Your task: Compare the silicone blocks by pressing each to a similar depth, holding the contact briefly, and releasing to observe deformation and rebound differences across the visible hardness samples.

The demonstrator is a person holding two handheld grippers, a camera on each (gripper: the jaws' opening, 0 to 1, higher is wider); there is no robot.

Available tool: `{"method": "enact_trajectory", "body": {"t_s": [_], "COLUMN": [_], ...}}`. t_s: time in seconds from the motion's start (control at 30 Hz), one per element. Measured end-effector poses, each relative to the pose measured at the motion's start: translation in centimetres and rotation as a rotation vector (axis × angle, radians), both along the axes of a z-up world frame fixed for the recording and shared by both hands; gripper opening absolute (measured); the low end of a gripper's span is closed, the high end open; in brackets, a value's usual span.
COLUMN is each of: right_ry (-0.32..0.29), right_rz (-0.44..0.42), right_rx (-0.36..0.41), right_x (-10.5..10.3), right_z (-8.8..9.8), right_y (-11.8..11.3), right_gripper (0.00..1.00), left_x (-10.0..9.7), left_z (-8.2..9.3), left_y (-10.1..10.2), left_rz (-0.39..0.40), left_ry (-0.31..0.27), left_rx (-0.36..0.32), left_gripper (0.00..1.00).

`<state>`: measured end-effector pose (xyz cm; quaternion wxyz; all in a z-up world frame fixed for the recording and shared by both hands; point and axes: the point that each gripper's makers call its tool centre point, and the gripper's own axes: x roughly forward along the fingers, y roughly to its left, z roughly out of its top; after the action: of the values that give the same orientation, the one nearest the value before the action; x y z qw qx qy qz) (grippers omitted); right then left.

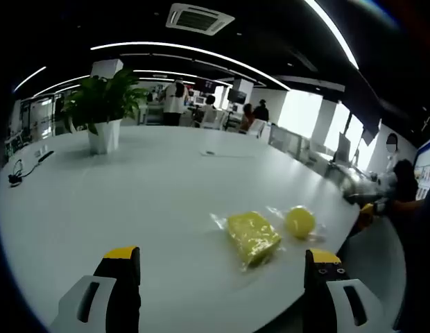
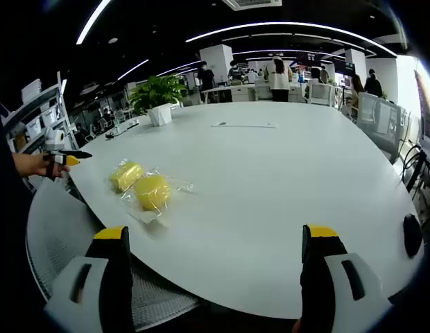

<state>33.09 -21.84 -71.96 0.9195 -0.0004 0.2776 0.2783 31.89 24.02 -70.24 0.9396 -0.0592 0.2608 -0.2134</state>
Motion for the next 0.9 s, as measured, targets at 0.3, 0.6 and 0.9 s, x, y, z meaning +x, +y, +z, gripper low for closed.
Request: {"method": "enact_trajectory", "body": {"t_s": [0.3, 0.6, 0.9], "right_ry": [-0.007, -0.014, -0.017], "right_rz": [0.007, 0.003, 0.0], "right_rx": [0.011, 0.021, 0.029], "right_x": [-0.2, -0.2, -0.3], "right_z": [0.6, 0.8, 0.9], "right_y": [-0.1, 0.3, 0.9], "right_gripper": [0.96, 0.96, 0.96], "left_x": [-0.4, -1.1, -0.8], "left_z": [-0.4, -0.3, 0.5], "left_y": [0.3, 0.7, 0.9], "left_rz": [0.014, 0.025, 0.025], "left_ry": [0.0, 0.0, -0.013], "left_rx": [0.014, 0.004, -0.007], "left_gripper": [1.0, 1.0, 1.0]}}
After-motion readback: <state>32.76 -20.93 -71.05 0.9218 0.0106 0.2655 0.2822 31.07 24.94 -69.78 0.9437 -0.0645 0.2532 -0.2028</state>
